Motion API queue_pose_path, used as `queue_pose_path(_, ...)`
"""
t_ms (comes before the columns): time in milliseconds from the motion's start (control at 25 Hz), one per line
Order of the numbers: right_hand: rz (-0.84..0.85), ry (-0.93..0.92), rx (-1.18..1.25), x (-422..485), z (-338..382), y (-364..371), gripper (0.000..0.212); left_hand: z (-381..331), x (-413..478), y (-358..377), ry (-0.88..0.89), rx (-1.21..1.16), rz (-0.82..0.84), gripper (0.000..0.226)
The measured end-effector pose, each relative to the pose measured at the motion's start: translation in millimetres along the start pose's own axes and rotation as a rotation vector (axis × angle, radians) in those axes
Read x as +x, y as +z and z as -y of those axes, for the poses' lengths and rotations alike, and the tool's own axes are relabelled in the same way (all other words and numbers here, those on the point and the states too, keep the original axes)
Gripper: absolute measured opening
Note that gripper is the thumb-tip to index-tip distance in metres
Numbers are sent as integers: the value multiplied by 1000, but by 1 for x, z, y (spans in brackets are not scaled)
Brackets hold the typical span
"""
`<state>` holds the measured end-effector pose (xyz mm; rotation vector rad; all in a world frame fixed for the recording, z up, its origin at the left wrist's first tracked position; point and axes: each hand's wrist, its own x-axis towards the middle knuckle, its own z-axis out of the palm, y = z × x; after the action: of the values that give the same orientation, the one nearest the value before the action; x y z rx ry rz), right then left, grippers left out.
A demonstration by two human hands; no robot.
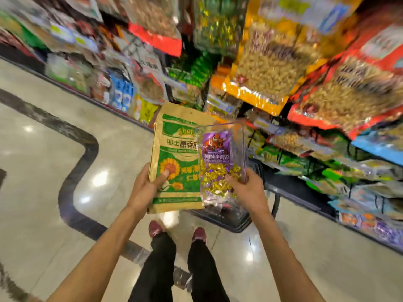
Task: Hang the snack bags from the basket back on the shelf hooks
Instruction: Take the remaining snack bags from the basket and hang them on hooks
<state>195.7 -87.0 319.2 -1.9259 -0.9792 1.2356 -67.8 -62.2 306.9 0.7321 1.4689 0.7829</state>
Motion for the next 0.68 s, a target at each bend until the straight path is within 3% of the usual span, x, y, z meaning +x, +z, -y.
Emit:
queue_pose_path(160,65,-155,48,-50,73,-5,17,-60,-46,-27,167,-84,-31,28)
queue_pose_path(320,113,-286,129,-101,134,-2,36,-108,-88,-66,325,-168,-40,22)
queue_pose_path(680,-103,-442,372,-201,251,43,23,-192,-147,-189,540,-347,75,48)
